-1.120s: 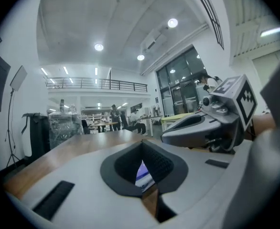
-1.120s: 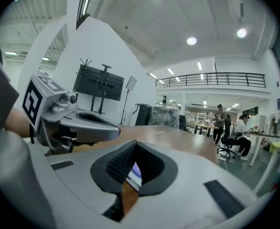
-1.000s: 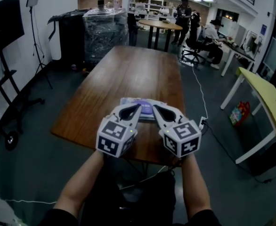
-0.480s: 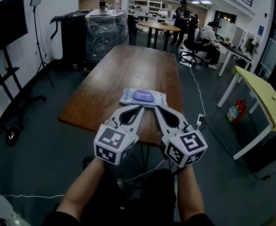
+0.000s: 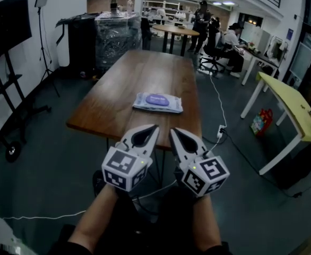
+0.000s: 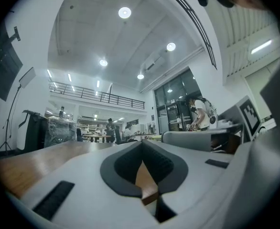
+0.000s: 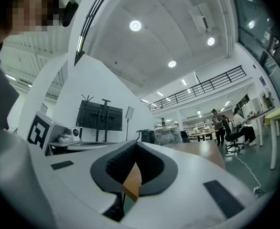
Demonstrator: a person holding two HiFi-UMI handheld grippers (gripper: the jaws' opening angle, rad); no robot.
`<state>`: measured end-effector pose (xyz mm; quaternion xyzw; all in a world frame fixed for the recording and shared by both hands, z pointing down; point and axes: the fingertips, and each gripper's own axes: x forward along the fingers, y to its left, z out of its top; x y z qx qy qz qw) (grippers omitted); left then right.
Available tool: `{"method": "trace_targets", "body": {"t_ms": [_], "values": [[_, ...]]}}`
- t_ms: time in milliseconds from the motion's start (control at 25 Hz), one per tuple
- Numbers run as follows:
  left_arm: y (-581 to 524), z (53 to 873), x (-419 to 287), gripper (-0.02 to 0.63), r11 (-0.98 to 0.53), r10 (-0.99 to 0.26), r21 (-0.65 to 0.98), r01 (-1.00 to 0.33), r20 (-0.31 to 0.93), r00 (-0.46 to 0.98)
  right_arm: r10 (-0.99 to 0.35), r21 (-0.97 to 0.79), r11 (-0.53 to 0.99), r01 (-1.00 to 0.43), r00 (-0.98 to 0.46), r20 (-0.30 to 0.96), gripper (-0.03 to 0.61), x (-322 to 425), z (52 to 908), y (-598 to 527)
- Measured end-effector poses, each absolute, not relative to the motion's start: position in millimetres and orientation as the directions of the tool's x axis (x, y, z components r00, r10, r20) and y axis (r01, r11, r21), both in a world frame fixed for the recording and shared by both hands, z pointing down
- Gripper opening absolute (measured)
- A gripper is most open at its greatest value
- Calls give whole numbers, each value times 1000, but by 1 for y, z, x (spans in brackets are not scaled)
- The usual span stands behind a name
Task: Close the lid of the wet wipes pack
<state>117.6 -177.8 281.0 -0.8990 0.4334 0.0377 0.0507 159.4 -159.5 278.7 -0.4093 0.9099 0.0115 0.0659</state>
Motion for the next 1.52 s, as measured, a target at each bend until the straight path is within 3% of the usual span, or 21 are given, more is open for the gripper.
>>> {"method": "trace_targets", "body": {"t_ms": [560, 1520], "values": [[-141, 296, 130, 5, -617, -780, -47, -786, -101, 618, -759, -92, 648, -756, -630, -163, 9, 172, 286, -118], [-121, 296, 122, 5, -616, -779, -63, -785, -102, 619, -754, -48, 651, -758, -638, -157, 9, 155, 278, -100]]}}
